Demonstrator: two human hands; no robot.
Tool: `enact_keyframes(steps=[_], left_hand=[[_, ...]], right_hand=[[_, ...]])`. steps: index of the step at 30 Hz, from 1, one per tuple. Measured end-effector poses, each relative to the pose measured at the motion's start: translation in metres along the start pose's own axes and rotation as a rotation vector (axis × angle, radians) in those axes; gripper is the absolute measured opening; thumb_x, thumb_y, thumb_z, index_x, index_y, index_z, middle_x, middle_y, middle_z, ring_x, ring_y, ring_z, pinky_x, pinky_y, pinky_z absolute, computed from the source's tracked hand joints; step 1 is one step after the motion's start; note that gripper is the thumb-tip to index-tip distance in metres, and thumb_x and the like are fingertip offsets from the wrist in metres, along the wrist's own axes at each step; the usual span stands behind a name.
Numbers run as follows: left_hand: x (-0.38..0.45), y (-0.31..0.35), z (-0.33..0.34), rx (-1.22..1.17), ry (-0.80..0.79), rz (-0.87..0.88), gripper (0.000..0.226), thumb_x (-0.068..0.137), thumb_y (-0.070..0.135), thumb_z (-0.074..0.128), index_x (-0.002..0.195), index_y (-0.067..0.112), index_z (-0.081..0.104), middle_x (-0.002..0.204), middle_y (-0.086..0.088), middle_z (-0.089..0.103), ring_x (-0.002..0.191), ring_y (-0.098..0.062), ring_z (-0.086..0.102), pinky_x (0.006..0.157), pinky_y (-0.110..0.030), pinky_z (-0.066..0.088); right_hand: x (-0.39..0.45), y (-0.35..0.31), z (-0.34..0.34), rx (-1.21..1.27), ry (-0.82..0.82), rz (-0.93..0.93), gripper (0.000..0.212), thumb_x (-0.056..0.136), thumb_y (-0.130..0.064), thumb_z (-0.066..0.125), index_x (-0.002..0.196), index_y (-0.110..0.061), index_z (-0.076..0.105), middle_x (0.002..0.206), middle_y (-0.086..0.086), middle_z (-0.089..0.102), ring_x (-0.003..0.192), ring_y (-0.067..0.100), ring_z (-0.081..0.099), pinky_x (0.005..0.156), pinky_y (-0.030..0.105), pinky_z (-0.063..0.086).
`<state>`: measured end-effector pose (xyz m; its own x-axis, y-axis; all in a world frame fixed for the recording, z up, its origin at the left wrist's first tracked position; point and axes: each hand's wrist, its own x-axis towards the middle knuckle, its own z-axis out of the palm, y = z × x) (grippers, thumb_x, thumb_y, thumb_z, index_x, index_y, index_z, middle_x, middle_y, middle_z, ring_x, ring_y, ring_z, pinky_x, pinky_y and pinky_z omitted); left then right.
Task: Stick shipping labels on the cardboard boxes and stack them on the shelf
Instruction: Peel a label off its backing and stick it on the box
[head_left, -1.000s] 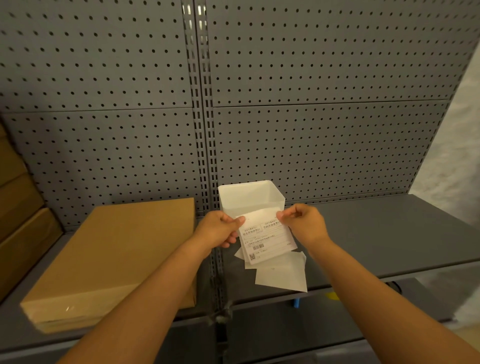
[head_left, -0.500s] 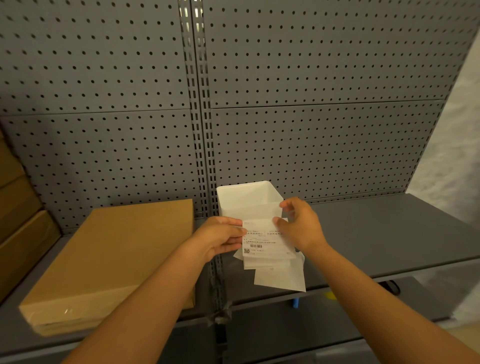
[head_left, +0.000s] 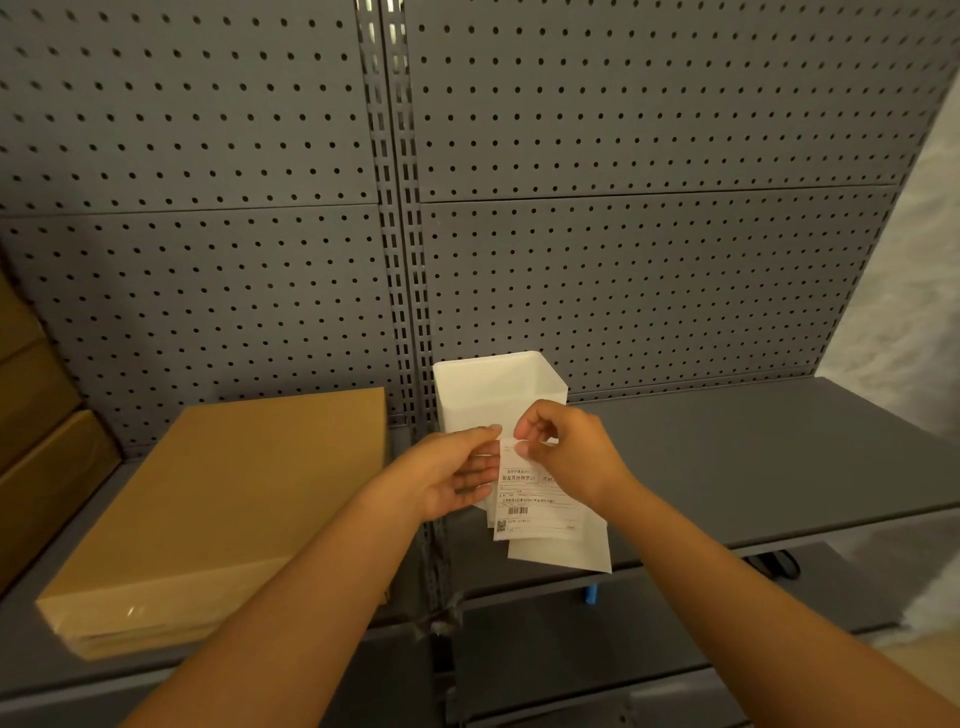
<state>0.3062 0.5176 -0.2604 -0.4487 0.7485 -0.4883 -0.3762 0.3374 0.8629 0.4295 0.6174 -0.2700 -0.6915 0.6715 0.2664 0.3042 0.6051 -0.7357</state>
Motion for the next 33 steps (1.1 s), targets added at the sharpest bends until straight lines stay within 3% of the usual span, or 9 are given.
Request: enact_keyframes(steps=[3, 9, 14, 17, 22, 33], left_hand=[[0.003, 0.001, 0.003, 0.003, 0.046, -0.017, 0.016, 0.084, 0.024, 0.071, 0.085, 0.01, 0.064, 0.08, -0.006, 0.064, 0.072, -0.015, 0.058, 0.059, -0.024, 0.049], [0.003, 0.0, 0.006, 0.007, 0.093, 0.058, 0.011, 0.083, 0.014, 0.071, 0.084, 0.007, 0.062, 0.075, -0.007, 0.063, 0.064, -0.012, 0.056, 0.058, -0.02, 0.048], [0.003, 0.002, 0.003, 0.038, 0.122, 0.08, 0.011, 0.084, 0.016, 0.07, 0.081, 0.006, 0.066, 0.067, -0.004, 0.062, 0.059, -0.011, 0.056, 0.055, -0.018, 0.048], [0.005, 0.002, 0.003, 0.156, 0.157, 0.183, 0.015, 0.086, 0.017, 0.068, 0.088, 0.003, 0.069, 0.068, -0.004, 0.063, 0.058, -0.009, 0.056, 0.053, -0.016, 0.05], [0.007, -0.001, 0.002, 0.473, 0.166, 0.387, 0.02, 0.093, 0.026, 0.059, 0.091, 0.008, 0.07, 0.077, -0.003, 0.064, 0.07, -0.008, 0.058, 0.063, -0.016, 0.049], [0.011, 0.005, -0.005, 0.39, 0.087, 0.292, 0.016, 0.09, 0.016, 0.063, 0.084, 0.003, 0.07, 0.075, -0.008, 0.066, 0.065, -0.01, 0.059, 0.058, -0.016, 0.051]], right_hand=[[-0.001, 0.0, 0.0, 0.009, -0.028, -0.033, 0.014, 0.083, -0.008, 0.07, 0.083, -0.021, 0.064, 0.084, -0.005, 0.064, 0.079, 0.007, 0.057, 0.068, 0.008, 0.043], [0.0, 0.003, 0.001, -0.016, -0.042, -0.051, 0.014, 0.084, -0.006, 0.068, 0.086, -0.02, 0.067, 0.085, -0.006, 0.064, 0.082, 0.007, 0.058, 0.068, 0.009, 0.042], [-0.003, 0.0, 0.002, -0.022, -0.031, -0.116, 0.016, 0.078, -0.021, 0.076, 0.089, -0.02, 0.065, 0.087, -0.009, 0.062, 0.085, 0.006, 0.057, 0.07, 0.009, 0.041], [-0.002, -0.002, 0.006, -0.055, 0.006, -0.158, 0.017, 0.077, -0.019, 0.077, 0.089, -0.018, 0.064, 0.086, -0.008, 0.061, 0.084, 0.007, 0.055, 0.07, 0.011, 0.041], [0.001, -0.001, 0.011, -0.059, 0.017, -0.126, 0.014, 0.079, -0.016, 0.076, 0.084, -0.019, 0.063, 0.083, -0.009, 0.062, 0.081, 0.009, 0.058, 0.071, 0.017, 0.047], [-0.004, 0.006, 0.014, -0.201, 0.07, -0.284, 0.016, 0.083, -0.02, 0.071, 0.098, -0.016, 0.068, 0.099, -0.003, 0.066, 0.09, 0.004, 0.048, 0.081, 0.017, 0.041]])
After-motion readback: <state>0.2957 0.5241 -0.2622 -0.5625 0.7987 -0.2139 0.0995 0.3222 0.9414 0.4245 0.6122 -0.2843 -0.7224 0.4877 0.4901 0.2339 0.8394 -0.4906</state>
